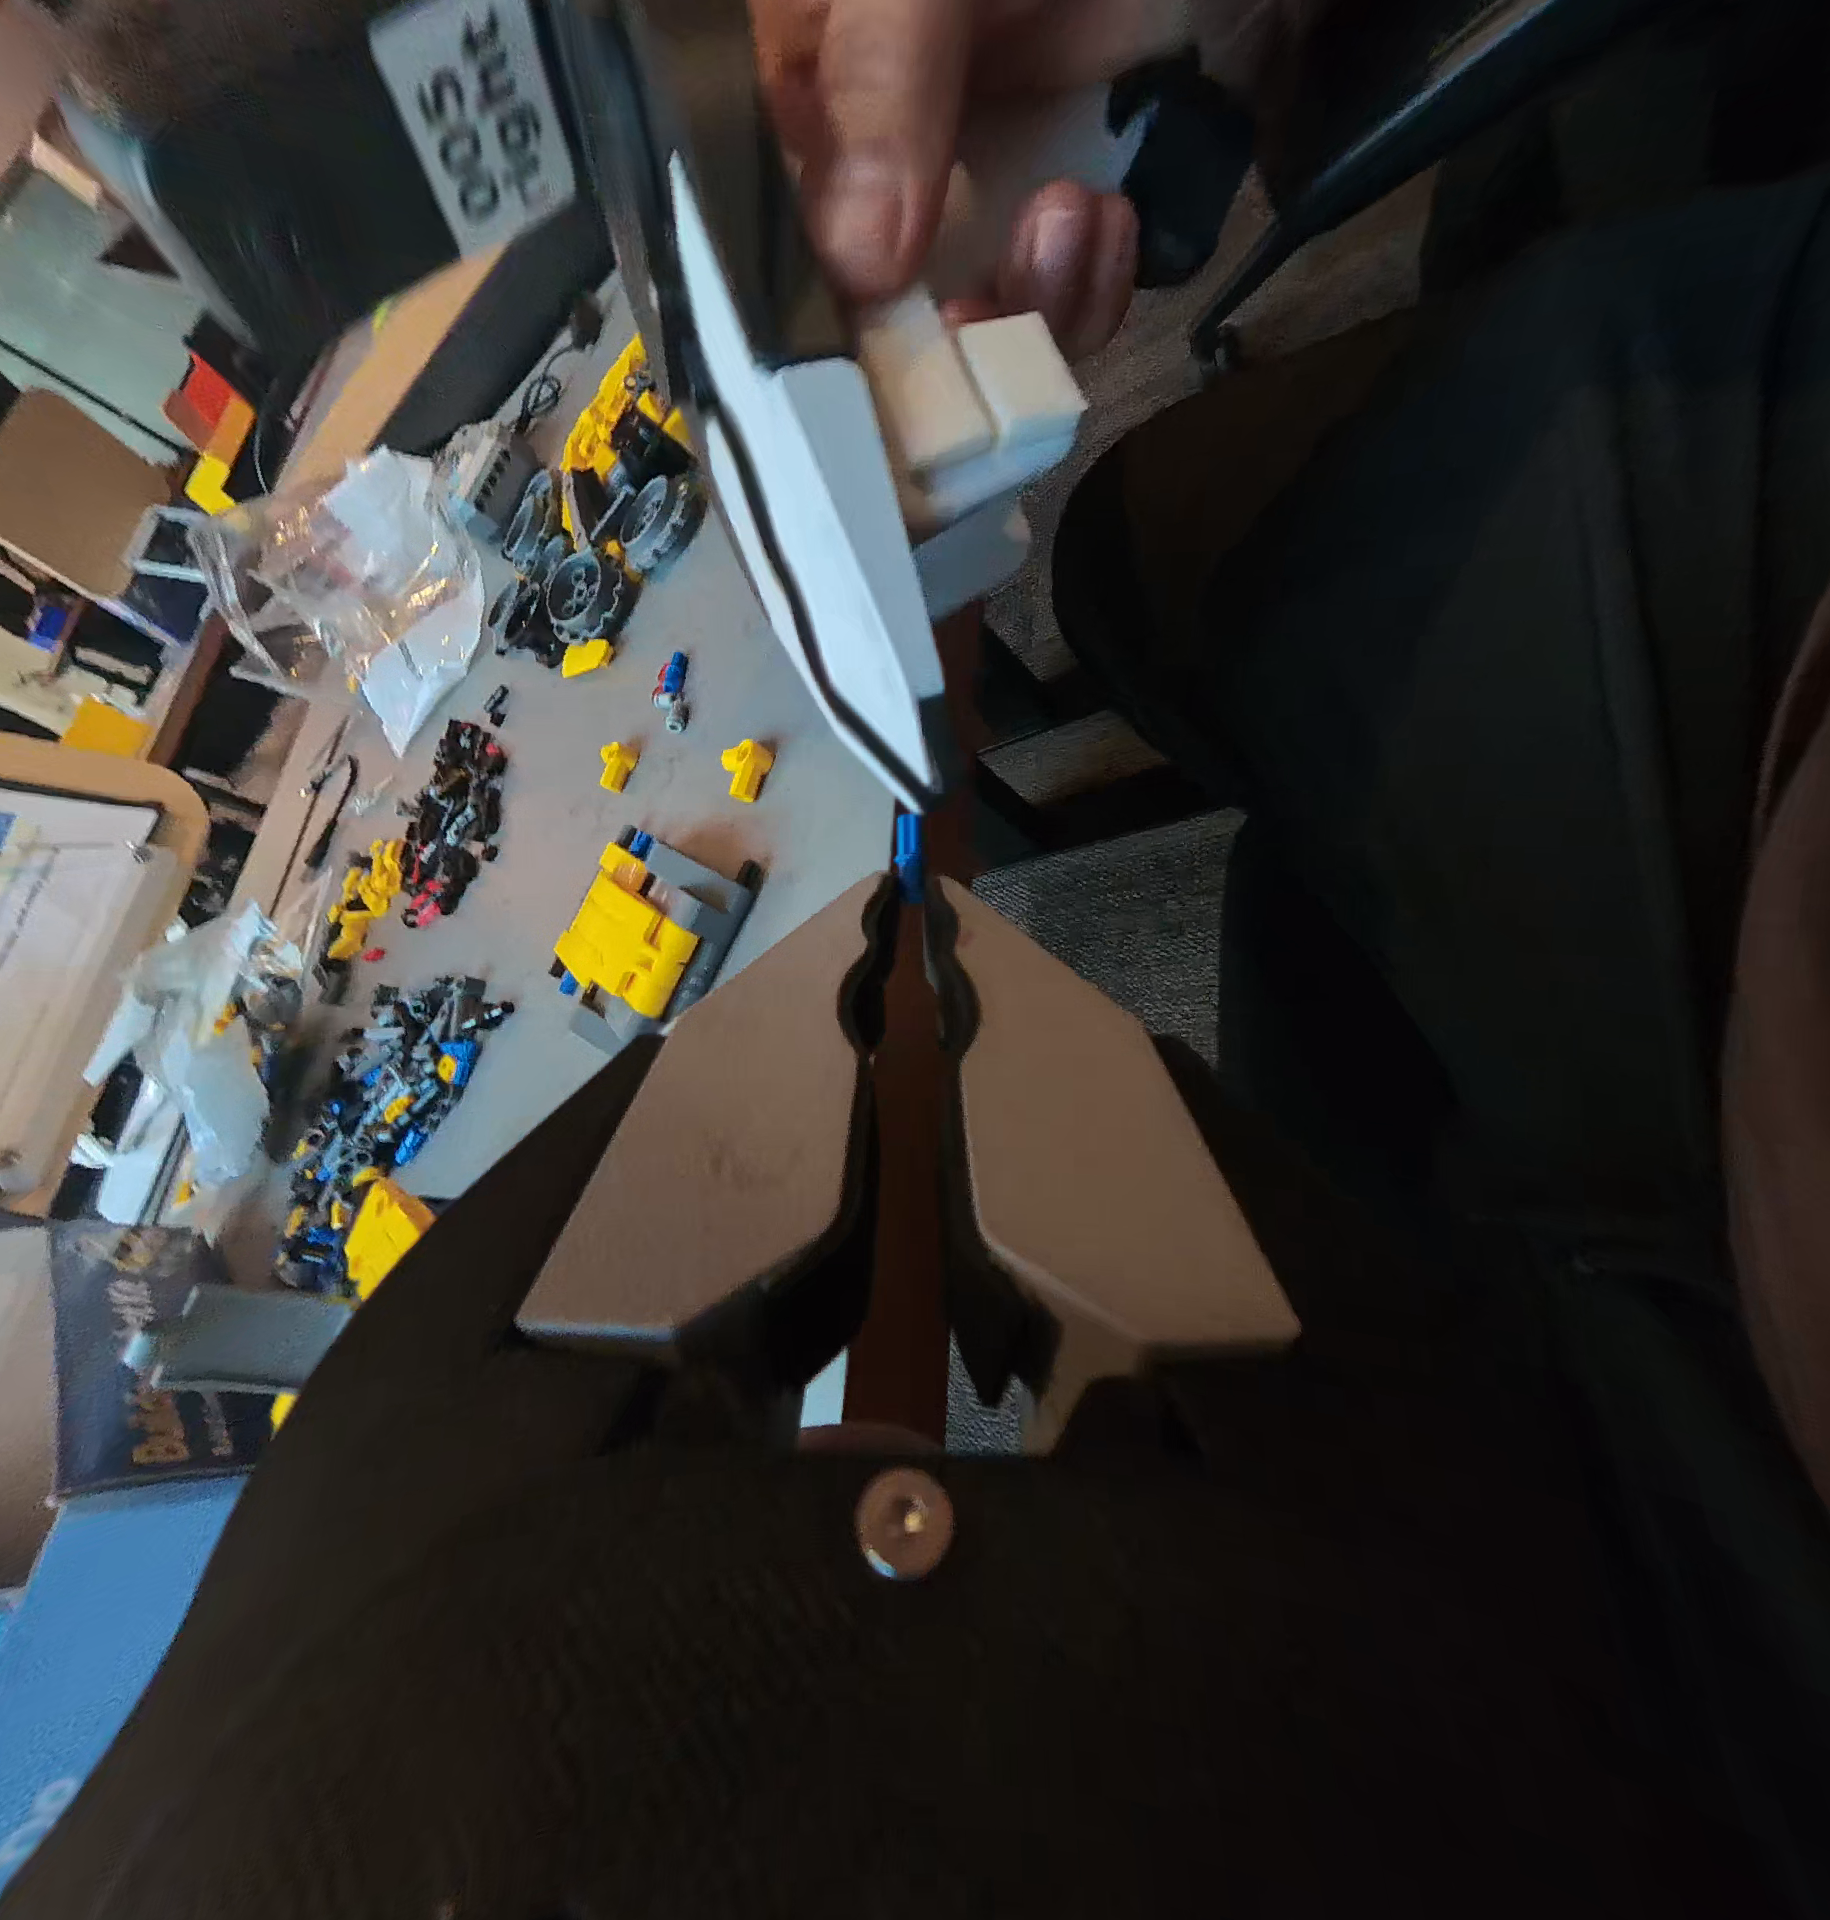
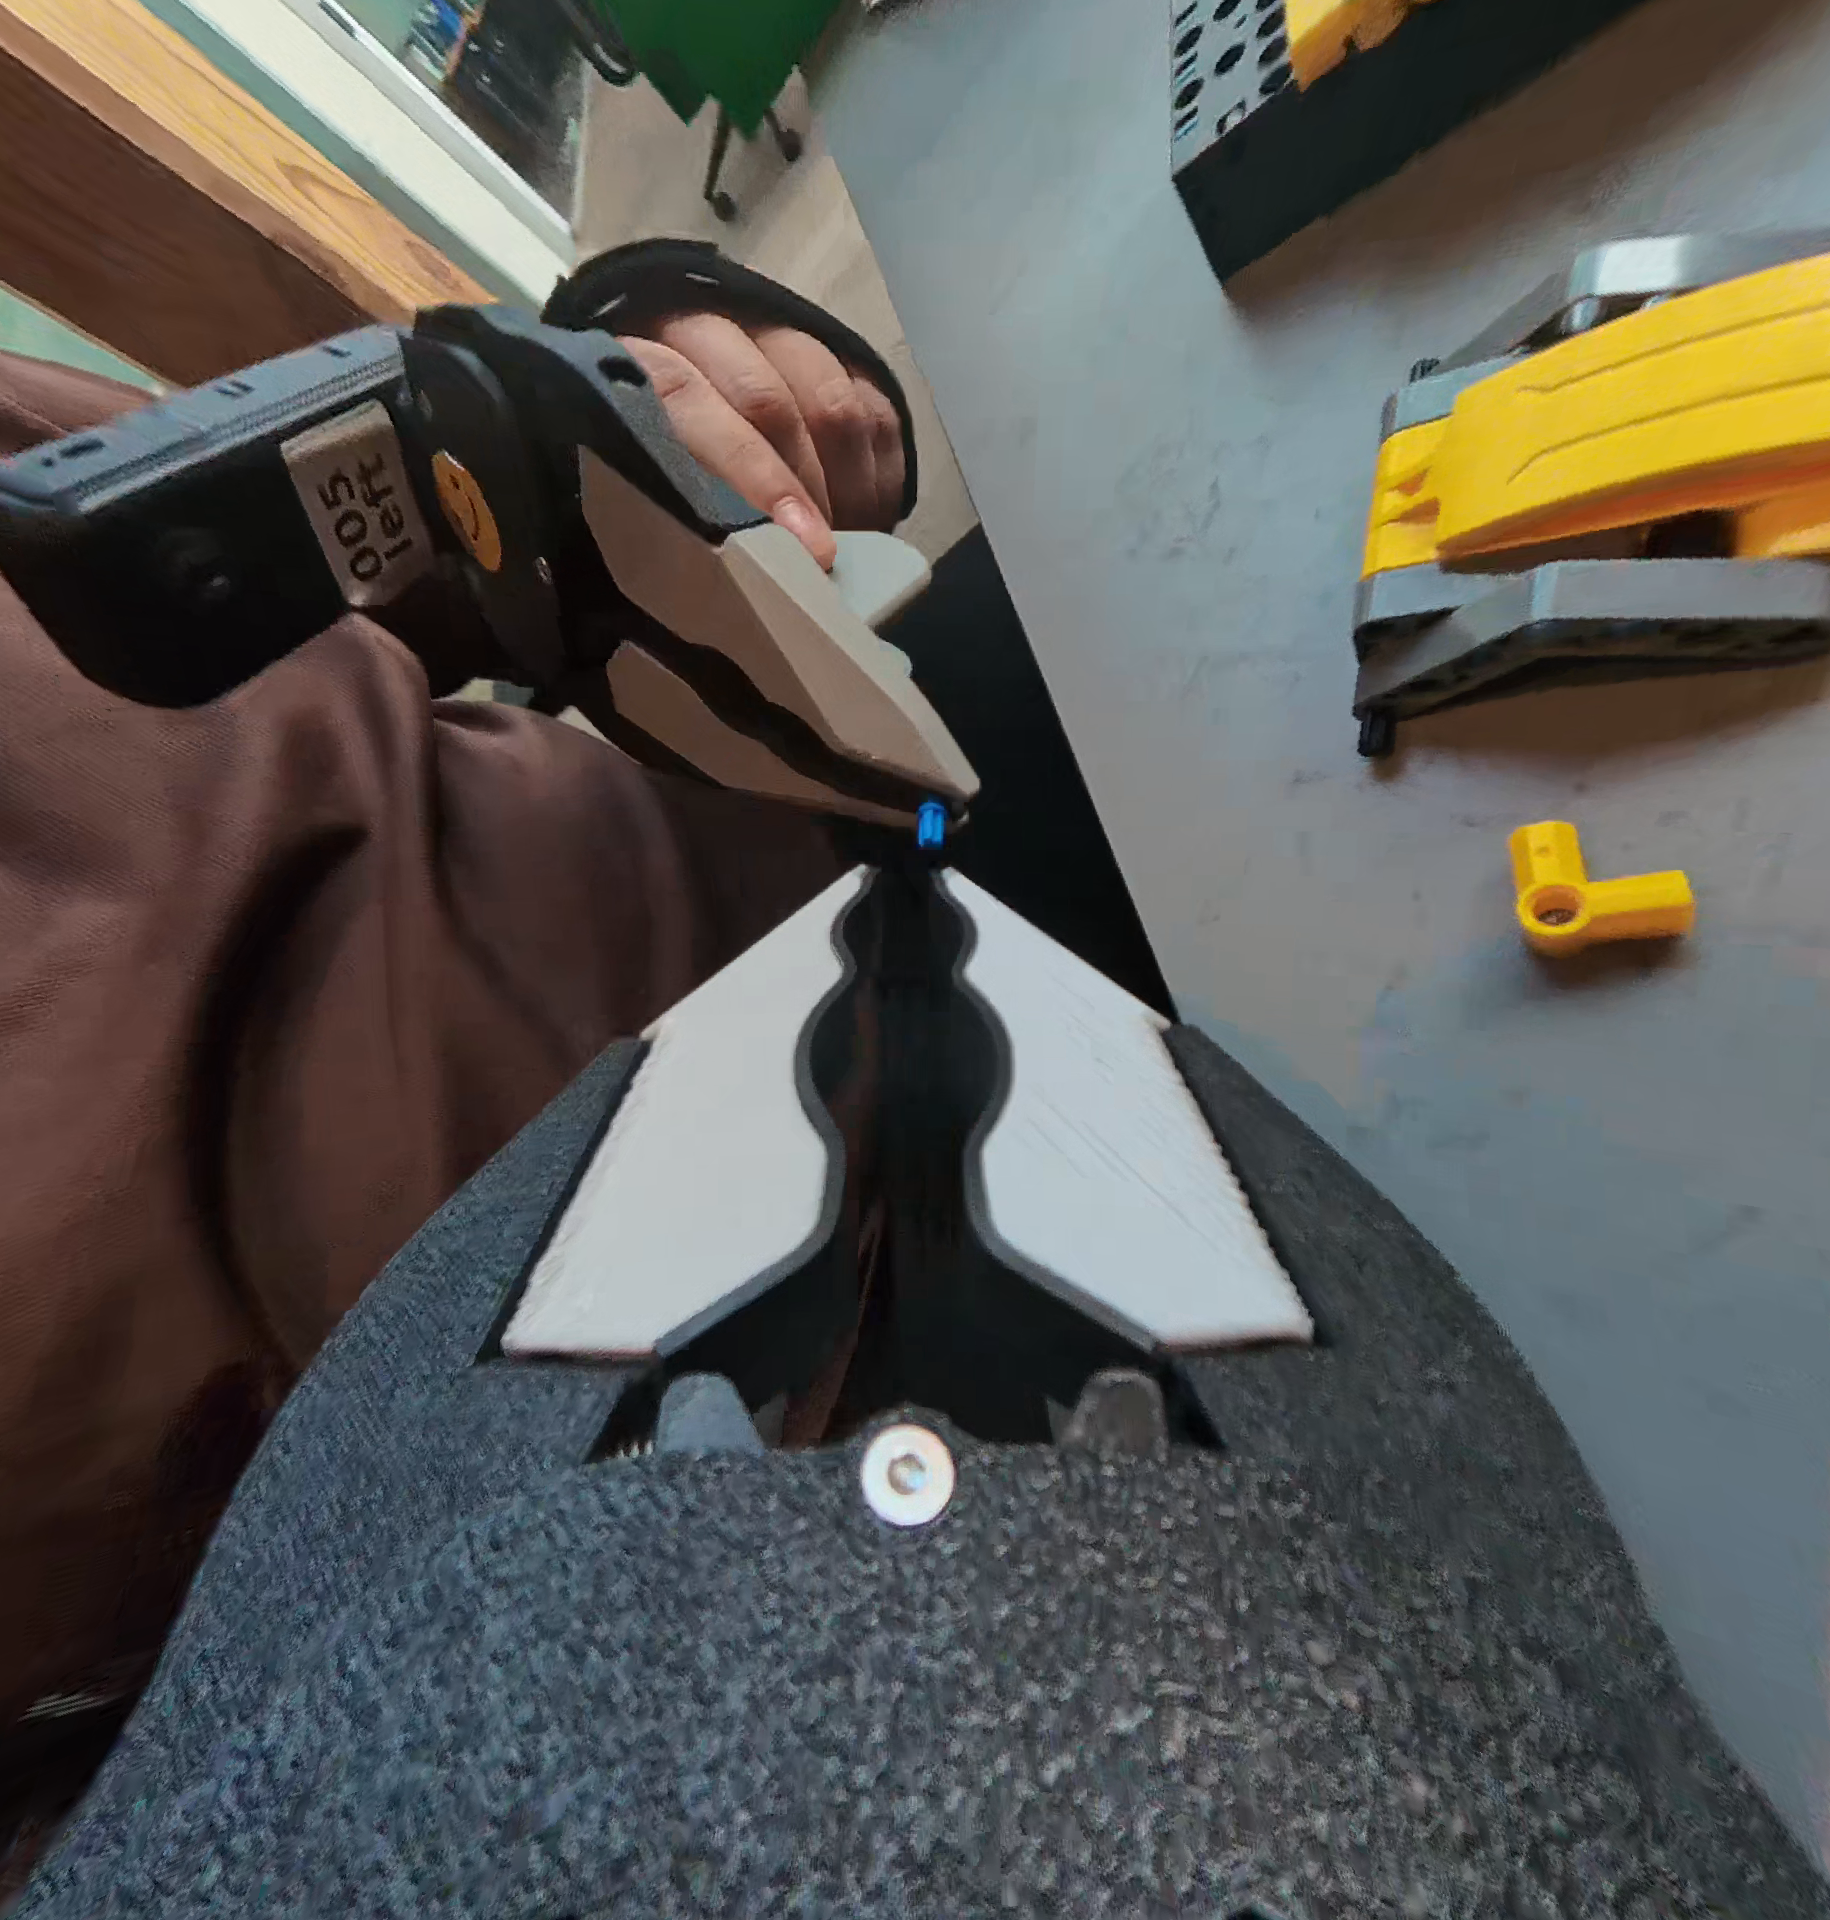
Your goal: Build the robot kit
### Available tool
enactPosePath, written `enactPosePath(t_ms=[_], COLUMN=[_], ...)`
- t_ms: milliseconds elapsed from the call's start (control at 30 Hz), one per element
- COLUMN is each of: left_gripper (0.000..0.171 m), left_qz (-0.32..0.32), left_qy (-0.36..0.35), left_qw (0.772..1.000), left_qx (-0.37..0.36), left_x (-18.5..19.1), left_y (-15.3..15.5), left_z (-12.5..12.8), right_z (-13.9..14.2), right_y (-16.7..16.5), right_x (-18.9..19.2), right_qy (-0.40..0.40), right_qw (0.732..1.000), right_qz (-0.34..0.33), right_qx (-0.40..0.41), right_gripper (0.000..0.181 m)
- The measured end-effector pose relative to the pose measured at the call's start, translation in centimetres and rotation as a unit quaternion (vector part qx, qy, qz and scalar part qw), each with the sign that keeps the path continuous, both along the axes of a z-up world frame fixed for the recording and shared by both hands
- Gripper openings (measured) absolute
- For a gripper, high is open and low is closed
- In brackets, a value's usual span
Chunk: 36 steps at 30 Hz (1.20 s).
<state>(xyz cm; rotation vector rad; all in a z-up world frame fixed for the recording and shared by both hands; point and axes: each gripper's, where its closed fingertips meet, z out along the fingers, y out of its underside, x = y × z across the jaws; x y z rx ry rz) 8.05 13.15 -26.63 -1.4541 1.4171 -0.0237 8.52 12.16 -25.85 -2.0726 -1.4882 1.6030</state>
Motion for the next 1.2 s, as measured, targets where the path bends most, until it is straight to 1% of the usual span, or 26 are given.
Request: enactPosePath(t_ms=[33,100,167,233,267,333,400,467,567,700,767,800,833,933,1033,1100,1200], left_gripper=[0.001,0.001,0.001,0.001,0.001,0.001,0.002,0.002,0.001,0.001,0.001,0.001,0.002,0.002,0.001,0.001,0.001], left_qz=[0.012,0.04,0.061,0.076,0.079,0.078,0.08,0.081,0.071,0.06,0.055,0.052,0.052,0.056,0.056,0.051,0.041], left_qy=[-0.006,-0.013,-0.026,-0.048,-0.059,-0.074,-0.074,-0.066,-0.057,-0.051,-0.052,-0.051,-0.049,-0.046,-0.045,-0.045,-0.025], left_qw=[1.0,0.999,0.997,0.993,0.991,0.988,0.987,0.987,0.988,0.988,0.987,0.986,0.986,0.983,0.98,0.978,0.977], left_qx=[-0.009,-0.024,-0.049,-0.08,-0.094,-0.112,-0.119,-0.121,-0.126,-0.136,-0.142,-0.147,-0.151,-0.168,-0.184,-0.196,-0.206], left_x=[-0.3,-1.0,-1.5,-2.0,-2.1,-2.2,-2.3,-2.5,-2.5,-2.7,-2.8,-2.8,-2.8,-2.8,-3.0,-3.0,-3.1], left_y=[0.4,1.2,1.8,2.2,2.4,2.4,2.5,2.5,2.4,2.3,2.2,2.2,2.1,2.2,2.3,2.2,2.1], left_z=[0.0,-0.2,-0.3,-0.4,-0.3,-0.2,-0.2,-0.4,-0.5,-0.5,-0.4,-0.4,-0.5,-0.7,-0.7,-0.7,-1.1], right_z=[0.1,0.2,0.9,1.4,1.3,0.3,-1.2,-1.8,-1.8,-1.9,-2.4,-2.4,-2.4,-2.3,-2.2,-1.7,-1.3], right_y=[0.6,3.0,6.1,8.3,8.7,8.7,9.1,9.6,10.1,10.0,10.0,9.9,9.8,9.6,8.7,7.4,5.4], right_x=[0.3,1.0,2.0,2.9,3.2,3.2,3.2,3.1,2.8,2.4,2.5,2.3,2.3,2.2,2.1,1.7,0.6], right_qy=[-0.002,-0.016,-0.024,-0.031,-0.037,-0.056,-0.087,-0.105,-0.107,-0.099,-0.106,-0.099,-0.093,-0.08,-0.067,-0.045,-0.024], right_qw=[0.999,0.991,0.969,0.946,0.939,0.935,0.925,0.916,0.915,0.932,0.938,0.943,0.949,0.955,0.956,0.958,0.959], right_qz=[-0.011,-0.055,-0.107,-0.139,-0.139,-0.109,-0.084,-0.075,-0.063,-0.051,-0.045,-0.044,-0.041,-0.043,-0.028,-0.011,0.014], right_qx=[0.034,0.124,0.221,0.291,0.312,0.333,0.359,0.381,0.385,0.346,0.327,0.314,0.3,0.281,0.283,0.282,0.282], right_gripper=[0.009,0.014,0.018,0.023,0.023,0.023,0.024,0.023,0.024,0.027,0.025,0.022,0.015,0.015,0.015,0.015,0.015])
